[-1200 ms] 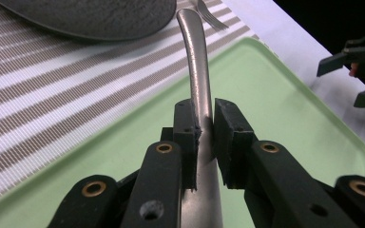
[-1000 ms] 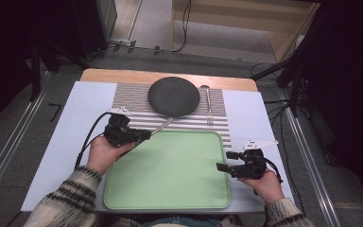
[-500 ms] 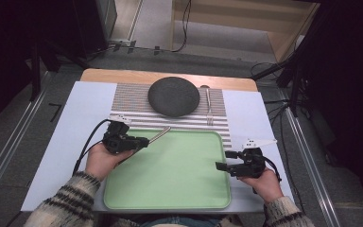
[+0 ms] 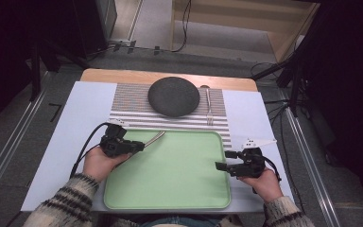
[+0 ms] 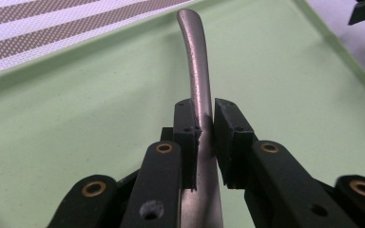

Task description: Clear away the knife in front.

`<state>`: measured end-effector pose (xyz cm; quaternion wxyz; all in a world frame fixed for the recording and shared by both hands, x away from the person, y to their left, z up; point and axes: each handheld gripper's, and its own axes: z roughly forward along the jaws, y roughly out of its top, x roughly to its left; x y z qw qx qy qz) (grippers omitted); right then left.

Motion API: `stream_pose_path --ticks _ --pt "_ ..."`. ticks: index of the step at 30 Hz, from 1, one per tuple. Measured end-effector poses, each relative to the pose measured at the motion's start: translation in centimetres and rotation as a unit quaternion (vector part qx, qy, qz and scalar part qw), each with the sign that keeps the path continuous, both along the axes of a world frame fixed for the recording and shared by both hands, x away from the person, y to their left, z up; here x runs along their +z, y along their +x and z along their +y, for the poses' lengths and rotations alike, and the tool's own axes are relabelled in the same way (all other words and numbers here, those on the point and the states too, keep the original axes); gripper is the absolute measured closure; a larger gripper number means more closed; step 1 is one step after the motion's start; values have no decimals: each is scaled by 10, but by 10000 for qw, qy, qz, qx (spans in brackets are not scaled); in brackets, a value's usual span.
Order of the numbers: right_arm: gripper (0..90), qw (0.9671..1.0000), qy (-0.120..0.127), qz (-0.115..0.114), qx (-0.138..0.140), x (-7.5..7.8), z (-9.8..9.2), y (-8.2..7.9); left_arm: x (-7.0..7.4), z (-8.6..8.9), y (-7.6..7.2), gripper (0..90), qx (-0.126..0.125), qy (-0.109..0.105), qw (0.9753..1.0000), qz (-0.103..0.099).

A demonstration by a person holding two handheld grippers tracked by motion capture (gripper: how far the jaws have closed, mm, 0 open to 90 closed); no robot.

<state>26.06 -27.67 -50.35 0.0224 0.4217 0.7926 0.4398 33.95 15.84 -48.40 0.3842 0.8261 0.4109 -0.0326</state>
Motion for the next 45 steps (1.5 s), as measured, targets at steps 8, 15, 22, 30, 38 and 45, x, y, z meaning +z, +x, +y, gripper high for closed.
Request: stream_pose_path --ticks 8,15,22,30,38,45 --pt "221 10000 -9 12 12 0 0 0 -9 -8 1 809 90 114 9998 109" --pt "224 10000 -4 29 14 0 0 0 -14 -16 0 809 36 193 9997 143" --pt "223 10000 -9 25 13 0 0 0 -21 -20 1 808 -94 448 9989 143" --pt "223 10000 -8 22 14 0 0 0 -21 -13 0 809 -121 519 9986 -39" --pt "223 10000 -9 29 22 0 0 0 -22 -4 2 666 -208 280 9994 -23" --pt "223 10000 -17 34 16 0 0 0 -16 -10 2 441 -355 2 9989 -315"
